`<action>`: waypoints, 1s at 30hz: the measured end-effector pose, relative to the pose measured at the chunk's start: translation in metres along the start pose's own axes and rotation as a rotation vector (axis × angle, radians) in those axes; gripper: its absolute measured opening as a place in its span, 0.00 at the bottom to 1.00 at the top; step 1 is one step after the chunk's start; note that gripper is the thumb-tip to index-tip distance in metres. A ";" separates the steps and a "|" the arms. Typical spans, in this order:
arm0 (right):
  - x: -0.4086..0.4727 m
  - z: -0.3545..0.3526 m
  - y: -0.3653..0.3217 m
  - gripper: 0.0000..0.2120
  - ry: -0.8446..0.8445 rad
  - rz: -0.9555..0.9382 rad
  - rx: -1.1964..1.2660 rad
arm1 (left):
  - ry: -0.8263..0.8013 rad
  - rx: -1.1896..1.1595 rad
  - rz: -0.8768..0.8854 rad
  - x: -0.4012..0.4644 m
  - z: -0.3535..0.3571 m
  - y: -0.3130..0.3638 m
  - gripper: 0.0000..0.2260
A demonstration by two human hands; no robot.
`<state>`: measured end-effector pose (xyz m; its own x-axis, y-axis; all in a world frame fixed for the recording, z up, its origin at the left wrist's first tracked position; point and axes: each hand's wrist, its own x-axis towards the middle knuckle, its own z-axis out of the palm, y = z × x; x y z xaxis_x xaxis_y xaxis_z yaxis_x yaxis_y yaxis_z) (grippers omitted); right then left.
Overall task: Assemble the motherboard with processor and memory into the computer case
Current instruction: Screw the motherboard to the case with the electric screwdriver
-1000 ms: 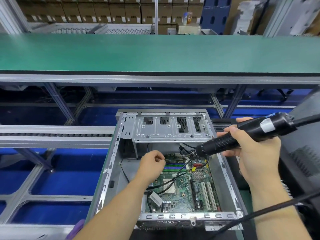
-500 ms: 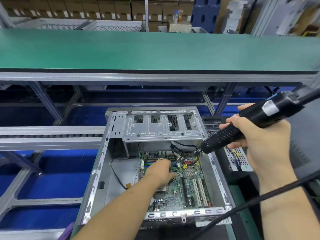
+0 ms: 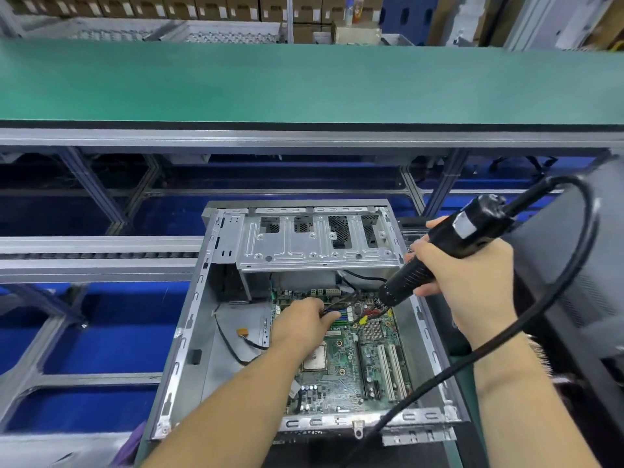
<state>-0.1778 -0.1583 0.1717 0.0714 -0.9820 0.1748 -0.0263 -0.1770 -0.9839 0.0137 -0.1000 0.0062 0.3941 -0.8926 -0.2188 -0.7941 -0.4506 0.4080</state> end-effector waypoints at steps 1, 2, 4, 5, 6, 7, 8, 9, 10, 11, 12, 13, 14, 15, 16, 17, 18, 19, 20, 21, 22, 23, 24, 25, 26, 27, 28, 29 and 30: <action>0.001 0.000 0.001 0.09 -0.006 0.005 0.002 | 0.011 0.003 0.001 0.001 0.000 0.000 0.21; 0.001 0.000 0.002 0.08 -0.008 0.011 0.003 | 0.023 0.002 -0.009 0.001 0.001 -0.001 0.21; 0.003 -0.001 0.004 0.08 -0.002 0.022 0.003 | 0.046 -0.021 -0.056 0.001 0.000 -0.005 0.20; 0.004 -0.001 0.004 0.08 -0.001 0.028 0.002 | 0.053 -0.045 -0.080 0.001 -0.001 -0.007 0.19; 0.005 0.000 0.005 0.09 -0.004 0.033 0.002 | 0.056 -0.065 -0.098 0.002 -0.001 -0.009 0.18; 0.005 0.000 0.005 0.09 -0.009 0.039 0.001 | 0.058 -0.073 -0.111 0.002 -0.002 -0.011 0.18; 0.005 0.001 0.005 0.09 -0.015 0.042 -0.003 | 0.058 -0.071 -0.118 0.001 -0.003 -0.012 0.18; 0.006 0.001 0.006 0.09 -0.019 0.045 -0.008 | 0.054 -0.064 -0.121 0.001 -0.003 -0.012 0.17; 0.006 0.001 0.007 0.09 -0.021 0.045 -0.012 | 0.049 -0.058 -0.119 0.002 -0.003 -0.013 0.16; 0.006 0.002 0.007 0.10 -0.024 0.046 -0.016 | 0.042 -0.054 -0.116 0.002 -0.003 -0.013 0.16; 0.006 0.002 0.008 0.10 -0.026 0.045 -0.020 | 0.034 -0.053 -0.114 0.002 -0.003 -0.013 0.16; 0.007 0.003 0.008 0.11 -0.027 0.045 -0.024 | 0.024 -0.058 -0.113 0.002 -0.002 -0.014 0.15; 0.007 0.003 0.009 0.11 -0.029 0.042 -0.028 | 0.015 -0.066 -0.112 0.002 -0.002 -0.014 0.15; 0.007 0.004 0.009 0.12 -0.032 0.044 -0.031 | 0.006 -0.074 -0.110 0.003 -0.001 -0.014 0.15; 0.008 0.004 0.010 0.12 -0.033 0.044 -0.032 | 0.001 -0.079 -0.107 0.003 -0.001 -0.015 0.15; 0.008 0.004 0.011 0.13 -0.034 0.046 -0.036 | -0.002 -0.082 -0.104 0.003 -0.001 -0.015 0.15; 0.009 0.004 0.012 0.13 -0.034 0.042 -0.042 | -0.003 -0.084 -0.102 0.003 -0.001 -0.015 0.15; 0.010 0.004 0.012 0.13 -0.037 0.040 -0.047 | -0.003 -0.086 -0.101 0.003 -0.002 -0.015 0.15; 0.010 0.004 0.013 0.12 -0.039 0.034 -0.051 | -0.003 -0.088 -0.100 0.003 -0.002 -0.015 0.15; 0.011 0.004 0.013 0.12 -0.042 0.032 -0.052 | -0.001 -0.090 -0.098 0.004 -0.002 -0.015 0.15; 0.011 0.005 0.014 0.12 -0.046 0.025 -0.055 | 0.001 -0.092 -0.096 0.004 -0.002 -0.015 0.15; 0.012 0.005 0.014 0.12 -0.058 0.025 -0.060 | 0.000 -0.094 -0.094 0.004 -0.002 -0.015 0.15; 0.013 0.006 0.015 0.11 -0.069 0.017 -0.068 | -0.003 -0.097 -0.094 0.004 -0.001 -0.015 0.15; 0.013 0.007 0.016 0.11 -0.082 0.015 -0.075 | -0.009 -0.101 -0.095 0.004 -0.001 -0.015 0.15; 0.014 0.009 0.018 0.11 -0.091 0.007 -0.074 | -0.015 -0.104 -0.096 0.004 -0.001 -0.014 0.15; 0.013 0.011 0.018 0.11 -0.102 0.010 -0.086 | -0.021 -0.106 -0.097 0.004 -0.001 -0.014 0.15; 0.014 0.013 0.020 0.11 -0.113 0.000 -0.104 | -0.024 -0.108 -0.099 0.005 -0.001 -0.014 0.15; 0.013 0.015 0.021 0.11 -0.133 -0.003 -0.129 | -0.026 -0.109 -0.099 0.005 -0.001 -0.014 0.15; 0.014 0.017 0.023 0.10 -0.163 -0.014 -0.160 | -0.025 -0.109 -0.099 0.005 -0.001 -0.015 0.15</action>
<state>-0.1599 -0.1753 0.1505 0.2325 -0.9581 0.1673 -0.1812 -0.2116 -0.9604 0.0276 -0.0981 -0.0003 0.4553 -0.8436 -0.2848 -0.6961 -0.5367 0.4769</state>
